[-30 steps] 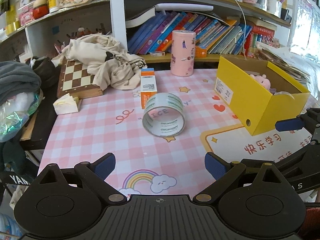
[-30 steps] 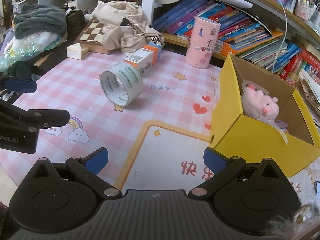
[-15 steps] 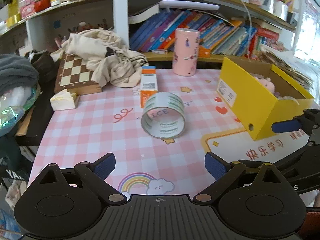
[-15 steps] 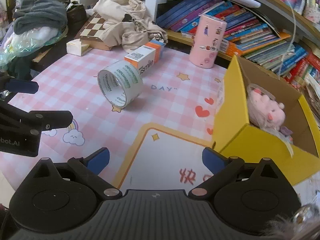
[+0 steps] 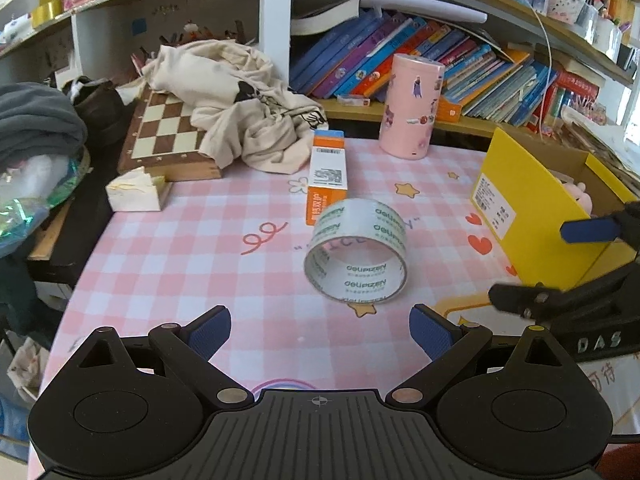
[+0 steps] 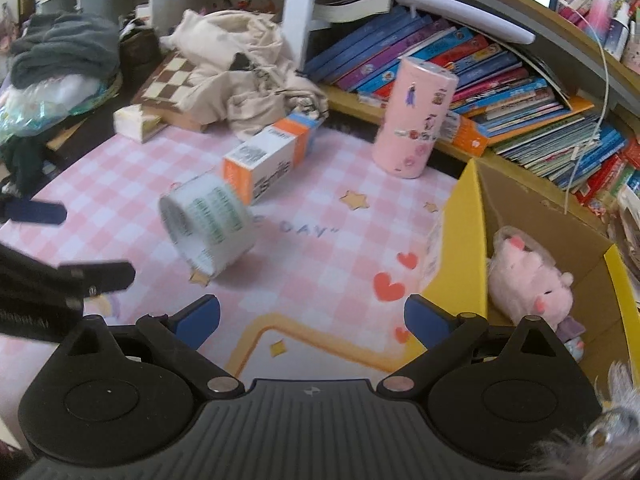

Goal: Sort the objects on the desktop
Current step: 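Close the left tool on the clear tape roll while the right tool grasps the usmile box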

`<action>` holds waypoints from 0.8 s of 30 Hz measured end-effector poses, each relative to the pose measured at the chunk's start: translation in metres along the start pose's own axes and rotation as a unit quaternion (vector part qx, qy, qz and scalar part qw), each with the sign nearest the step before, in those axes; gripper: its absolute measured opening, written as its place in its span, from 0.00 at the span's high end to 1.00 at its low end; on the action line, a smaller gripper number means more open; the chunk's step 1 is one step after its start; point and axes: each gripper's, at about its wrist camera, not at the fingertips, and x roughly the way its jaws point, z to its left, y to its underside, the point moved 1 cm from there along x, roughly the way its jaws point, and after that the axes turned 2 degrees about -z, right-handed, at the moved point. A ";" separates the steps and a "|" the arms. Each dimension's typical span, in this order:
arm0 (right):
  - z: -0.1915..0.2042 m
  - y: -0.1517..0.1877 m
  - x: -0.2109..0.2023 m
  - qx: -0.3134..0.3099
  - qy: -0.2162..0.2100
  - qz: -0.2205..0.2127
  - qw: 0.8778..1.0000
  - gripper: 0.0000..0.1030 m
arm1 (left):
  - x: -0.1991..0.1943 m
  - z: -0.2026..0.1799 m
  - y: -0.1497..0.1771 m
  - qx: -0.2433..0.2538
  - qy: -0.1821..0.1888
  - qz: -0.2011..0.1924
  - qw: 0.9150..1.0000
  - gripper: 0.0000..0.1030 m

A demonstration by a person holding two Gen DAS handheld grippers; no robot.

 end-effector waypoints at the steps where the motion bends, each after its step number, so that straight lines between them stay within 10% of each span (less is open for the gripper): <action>1: -0.003 -0.003 0.001 0.004 0.001 -0.003 1.000 0.03 | 0.004 -0.001 -0.001 -0.001 0.001 0.001 1.000 0.05; 24: -0.023 -0.097 0.092 0.068 -0.051 0.017 0.996 0.03 | 0.068 -0.028 -0.012 0.055 0.001 -0.020 0.998 0.05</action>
